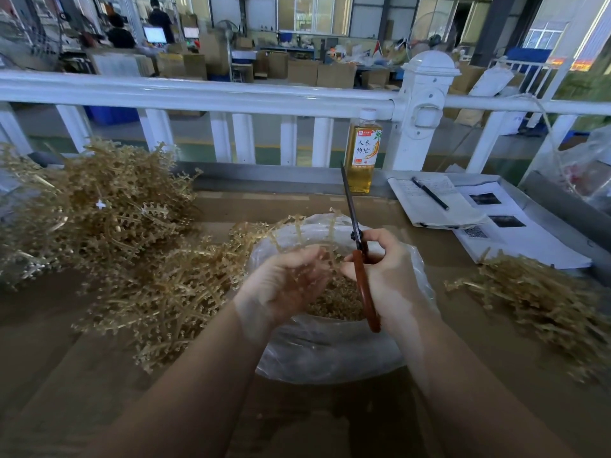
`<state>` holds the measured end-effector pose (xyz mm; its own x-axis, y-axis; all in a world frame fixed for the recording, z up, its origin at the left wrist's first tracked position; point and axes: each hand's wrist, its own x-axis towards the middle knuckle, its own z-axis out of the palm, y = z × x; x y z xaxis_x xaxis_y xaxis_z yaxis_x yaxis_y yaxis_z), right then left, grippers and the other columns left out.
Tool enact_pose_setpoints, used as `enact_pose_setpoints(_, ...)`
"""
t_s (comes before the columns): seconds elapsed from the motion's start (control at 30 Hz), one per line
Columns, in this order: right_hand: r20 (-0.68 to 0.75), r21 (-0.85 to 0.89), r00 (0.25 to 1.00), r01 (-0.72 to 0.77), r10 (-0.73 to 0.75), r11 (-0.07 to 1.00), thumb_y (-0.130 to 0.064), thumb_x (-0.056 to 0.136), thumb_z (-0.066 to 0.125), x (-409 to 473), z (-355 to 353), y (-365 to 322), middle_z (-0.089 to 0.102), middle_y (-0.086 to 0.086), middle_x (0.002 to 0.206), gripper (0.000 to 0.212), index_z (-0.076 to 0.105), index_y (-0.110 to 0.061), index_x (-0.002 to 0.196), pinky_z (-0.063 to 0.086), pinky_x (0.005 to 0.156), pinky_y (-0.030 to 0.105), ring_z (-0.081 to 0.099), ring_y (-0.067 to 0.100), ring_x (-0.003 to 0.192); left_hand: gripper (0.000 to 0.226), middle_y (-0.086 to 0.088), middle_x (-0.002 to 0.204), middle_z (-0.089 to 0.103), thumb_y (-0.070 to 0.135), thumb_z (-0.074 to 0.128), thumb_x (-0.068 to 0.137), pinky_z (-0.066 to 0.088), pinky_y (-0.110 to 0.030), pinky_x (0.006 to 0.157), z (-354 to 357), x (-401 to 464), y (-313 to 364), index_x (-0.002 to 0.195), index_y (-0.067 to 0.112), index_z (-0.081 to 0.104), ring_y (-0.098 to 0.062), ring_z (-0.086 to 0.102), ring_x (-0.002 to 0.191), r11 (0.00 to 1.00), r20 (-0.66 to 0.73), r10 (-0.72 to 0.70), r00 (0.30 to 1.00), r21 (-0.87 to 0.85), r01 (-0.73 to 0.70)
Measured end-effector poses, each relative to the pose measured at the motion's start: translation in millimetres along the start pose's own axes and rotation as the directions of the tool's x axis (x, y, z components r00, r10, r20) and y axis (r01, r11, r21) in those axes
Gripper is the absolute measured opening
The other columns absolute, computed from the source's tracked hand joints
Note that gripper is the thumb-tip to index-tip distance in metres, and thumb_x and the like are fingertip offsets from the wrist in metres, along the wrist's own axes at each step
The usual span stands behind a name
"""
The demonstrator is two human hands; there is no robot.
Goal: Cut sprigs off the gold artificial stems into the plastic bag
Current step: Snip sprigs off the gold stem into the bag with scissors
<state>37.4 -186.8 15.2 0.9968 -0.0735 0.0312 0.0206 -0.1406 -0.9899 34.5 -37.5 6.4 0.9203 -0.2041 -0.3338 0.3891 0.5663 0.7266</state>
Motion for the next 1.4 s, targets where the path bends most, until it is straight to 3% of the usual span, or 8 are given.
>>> enact_pose_setpoints(0.1, -0.029, -0.037, 0.999, 0.034, -0.035, 0.999, 0.003, 0.079, 0.073, -5.6, -2.3, -4.4, 0.069, 0.004, 0.075, 0.037, 0.060, -0.022, 0.102, 0.041, 0.040, 0.011, 0.059, 0.000, 0.046, 0.026, 0.001, 0.063, 0.060, 0.028, 0.080, 0.056, 0.046, -0.026, 0.059, -0.7, 0.0, 2.9, 0.072, 0.015, 0.064, -0.014, 0.054, 0.059, 1.000, -0.104, -0.015, 0.994, -0.016, 0.013)
enact_pose_setpoints(0.23, -0.060, -0.016, 0.997, 0.039, -0.040, 0.999, 0.007, 0.079, 0.069, -7.8, -3.1, -10.0, 0.068, 0.008, 0.076, 0.037, 0.060, -0.018, 0.104, 0.038, 0.036, 0.010, 0.053, -0.002, 0.040, 0.014, -0.001, 0.061, 0.066, 0.014, 0.074, 0.072, 0.050, -0.022, 0.050, 1.6, 3.6, 2.4, 0.081, 0.010, 0.063, -0.012, 0.060, 0.053, 0.992, -0.225, 0.083, 0.971, 0.113, -0.059)
enact_pose_setpoints(0.33, -0.088, 0.034, 0.996, 0.024, -0.021, 0.999, 0.007, 0.080, 0.068, -8.9, -2.7, -13.5, 0.065, 0.004, 0.073, 0.036, 0.059, -0.017, 0.106, 0.041, 0.038, 0.011, 0.055, -0.001, 0.041, 0.014, -0.010, 0.071, 0.069, -0.001, 0.061, 0.085, 0.053, -0.024, 0.045, 1.3, 3.4, 2.9, 0.099, 0.003, 0.059, -0.015, 0.067, 0.054, 0.990, -0.198, 0.101, 0.975, 0.117, -0.079)
enact_pose_setpoints(0.57, -0.101, 0.035, 0.993, 0.071, -0.068, 0.997, 0.003, 0.082, 0.069, -13.0, 1.4, -16.8, 0.066, 0.004, 0.077, 0.033, 0.058, -0.017, 0.106, 0.036, 0.038, 0.007, 0.053, -0.004, 0.040, 0.024, -0.005, 0.061, 0.065, -0.007, 0.067, 0.076, 0.059, -0.029, 0.057, 5.1, -0.7, 0.7, 0.074, 0.009, 0.050, -0.012, 0.065, 0.053, 0.991, -0.108, 0.131, 0.986, 0.052, -0.126)
enact_pose_setpoints(0.7, -0.096, 0.010, 0.991, 0.092, -0.091, 0.996, 0.001, 0.081, 0.071, -11.6, 6.8, -12.6, 0.067, 0.003, 0.077, 0.036, 0.057, -0.021, 0.105, 0.034, 0.037, 0.005, 0.055, -0.005, 0.042, 0.040, -0.014, 0.079, 0.066, -0.020, 0.065, 0.071, 0.059, -0.032, 0.054, 5.4, 3.3, -1.2, 0.079, 0.011, 0.040, -0.022, 0.069, 0.060, 0.971, -0.196, 0.237, 0.952, 0.067, -0.228)
enact_pose_setpoints(0.87, -0.091, 0.117, 0.993, 0.082, -0.072, 0.990, 0.003, 0.076, 0.074, -4.1, 13.0, -3.1, 0.068, -0.002, 0.069, 0.044, 0.057, -0.033, 0.094, 0.050, 0.056, 0.014, 0.064, 0.004, 0.057, 0.042, -0.012, 0.077, 0.068, -0.026, 0.059, 0.071, 0.057, -0.031, 0.058, 3.0, 7.5, -4.6, 0.076, 0.011, 0.040, -0.024, 0.069, 0.066, 0.945, -0.160, 0.313, 0.936, -0.046, -0.324)
enact_pose_setpoints(1.07, -0.029, 0.061, 0.993, 0.113, -0.111, 0.992, 0.002, 0.074, 0.076, 2.1, 12.6, 3.7, 0.070, -0.005, 0.071, 0.046, 0.057, -0.035, 0.095, 0.049, 0.055, 0.011, 0.068, 0.006, 0.065, 0.044, -0.004, 0.063, 0.058, -0.026, 0.060, 0.069, 0.058, -0.032, 0.059, 8.4, 9.1, -7.8, 0.078, 0.011, 0.039, -0.018, 0.065, 0.054, 0.921, -0.182, 0.366, 0.913, -0.068, -0.383)
enact_pose_setpoints(1.4, 0.198, -0.309, 0.975, 0.157, -0.098, 0.938, -0.054, 0.073, 0.075, 2.4, 3.4, 6.5, 0.067, -0.010, 0.090, 0.034, 0.057, -0.035, 0.095, 0.051, 0.079, 0.033, 0.064, 0.010, 0.086, 0.052, -0.008, 0.076, 0.051, -0.029, 0.055, 0.072, 0.058, -0.034, 0.066, -7.8, 15.1, 8.5, 0.095, 0.012, 0.036, -0.023, 0.061, 0.066, 0.840, -0.259, 0.492, 0.831, -0.110, -0.531)
